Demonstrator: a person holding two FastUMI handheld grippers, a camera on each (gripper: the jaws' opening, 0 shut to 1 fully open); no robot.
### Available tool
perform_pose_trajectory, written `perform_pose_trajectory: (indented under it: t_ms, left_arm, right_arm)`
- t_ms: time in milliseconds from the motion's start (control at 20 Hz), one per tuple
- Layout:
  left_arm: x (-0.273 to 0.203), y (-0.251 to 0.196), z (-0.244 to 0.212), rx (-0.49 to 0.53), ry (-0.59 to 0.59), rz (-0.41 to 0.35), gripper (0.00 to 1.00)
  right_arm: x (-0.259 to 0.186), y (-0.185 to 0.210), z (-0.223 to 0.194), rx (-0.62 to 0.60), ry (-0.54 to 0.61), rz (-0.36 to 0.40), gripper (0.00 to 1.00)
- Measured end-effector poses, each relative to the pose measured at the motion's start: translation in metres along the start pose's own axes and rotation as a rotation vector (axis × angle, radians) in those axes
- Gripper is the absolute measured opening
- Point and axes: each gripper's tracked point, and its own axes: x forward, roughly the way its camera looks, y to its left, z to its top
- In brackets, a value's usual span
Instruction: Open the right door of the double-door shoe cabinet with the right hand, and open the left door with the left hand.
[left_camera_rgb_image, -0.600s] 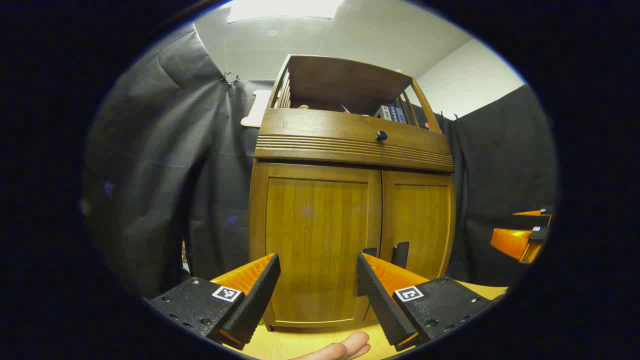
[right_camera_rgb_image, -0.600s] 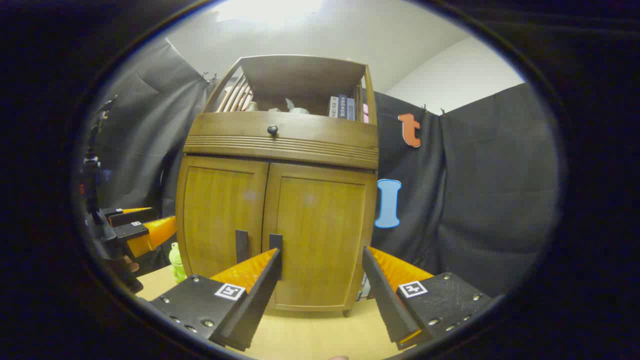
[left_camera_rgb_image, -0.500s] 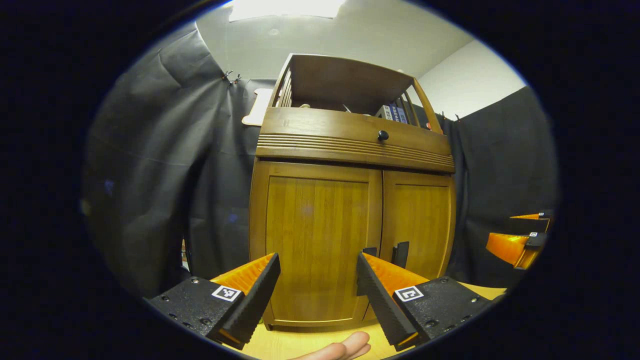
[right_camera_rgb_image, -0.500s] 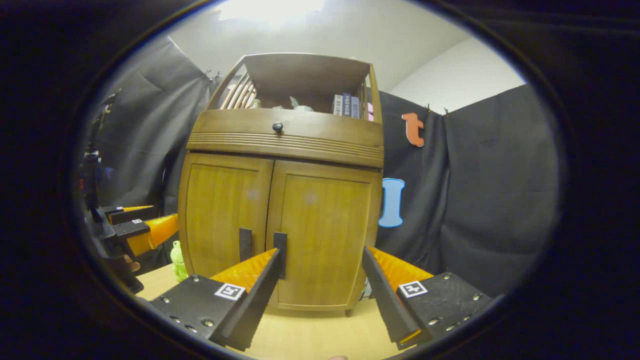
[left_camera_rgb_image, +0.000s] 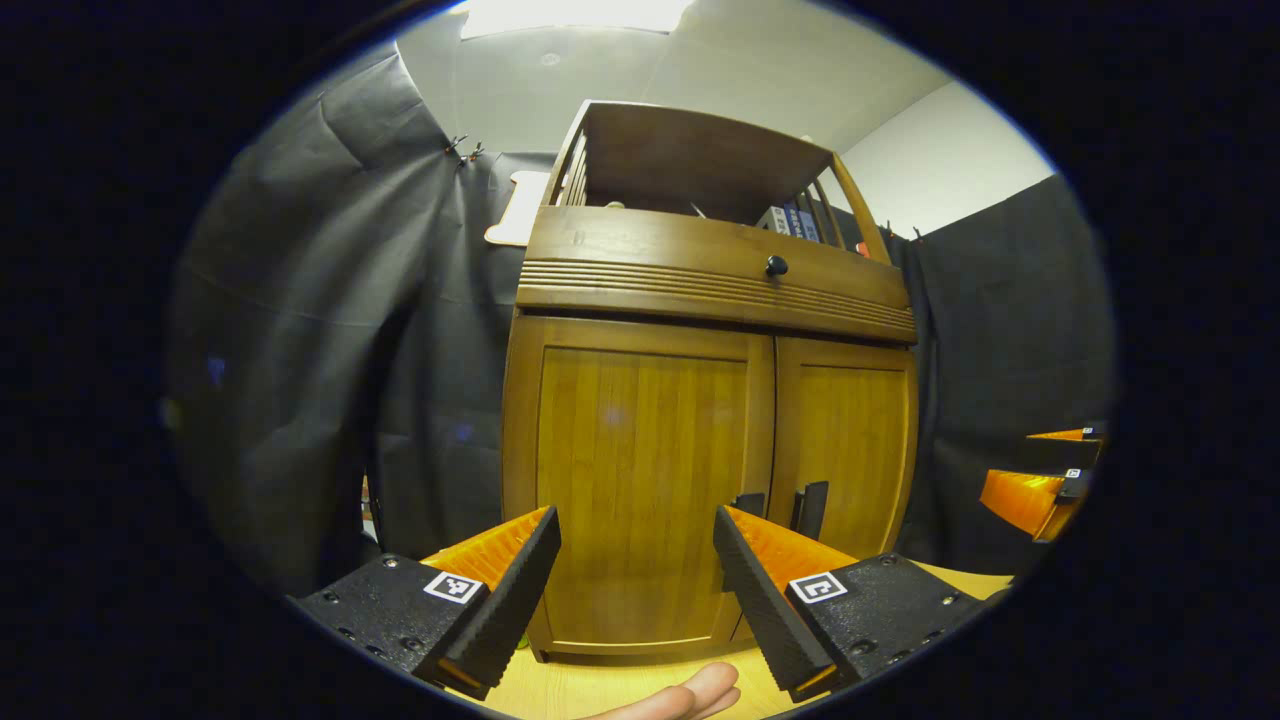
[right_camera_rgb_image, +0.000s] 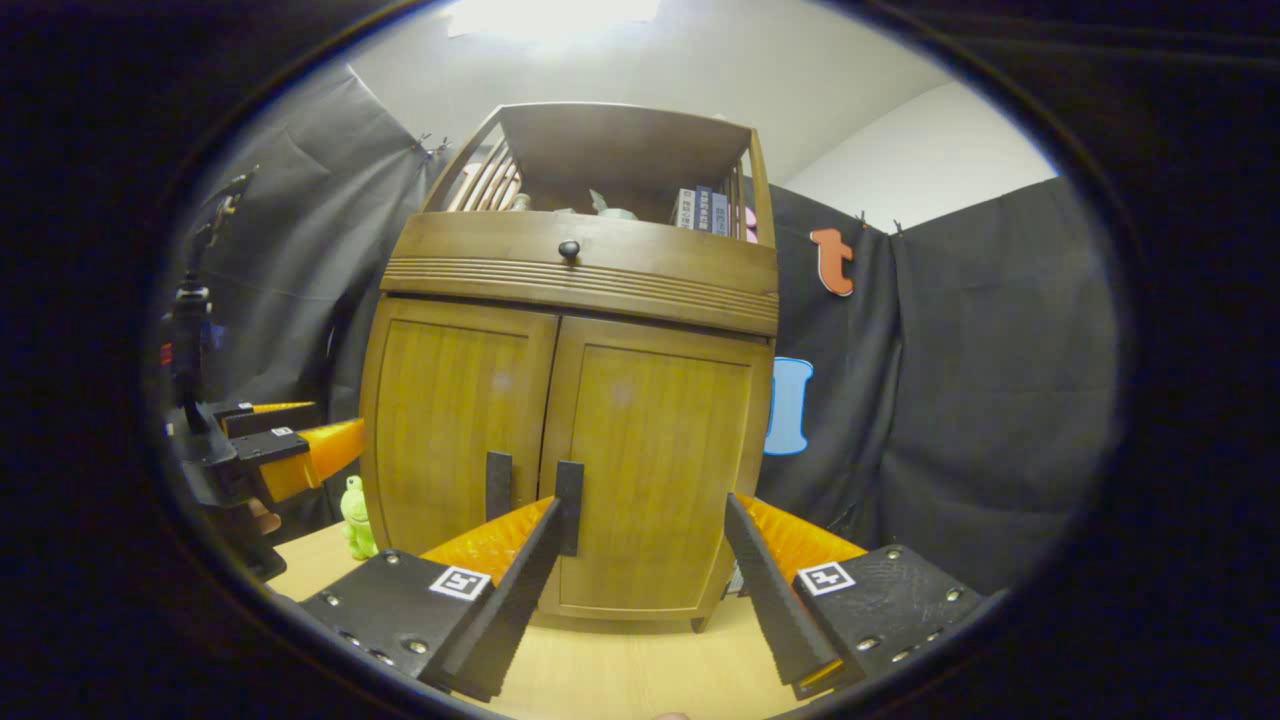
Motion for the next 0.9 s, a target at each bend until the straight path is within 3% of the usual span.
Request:
perform_pose_trajectory:
  t_ms: [400, 600, 650, 750, 900]
  left_arm:
    - [0.001, -0.006, 0.003, -0.015, -0.003, -0.032, 0.92]
    - [0.004, 0.000, 0.001, -0.012, 0.004, -0.024, 0.96]
    - [0.005, 0.002, 0.002, -0.014, 0.007, -0.019, 0.92]
    - [0.007, 0.007, 0.001, -0.032, 0.011, -0.006, 0.99]
    - [0.005, 0.002, 0.000, -0.030, 0.018, -0.022, 0.92]
  right_arm:
    - [0.010, -0.010, 0.003, 0.096, -0.015, 0.012, 0.94]
    - [0.024, -0.009, -0.007, 0.086, -0.006, 0.021, 0.96]
    - [0.029, -0.006, -0.010, 0.086, -0.003, 0.030, 0.96]
    - [0.035, -0.001, -0.016, 0.088, 0.005, 0.050, 0.96]
    - [0.050, 0.007, -0.032, 0.078, 0.024, 0.073, 0.96]
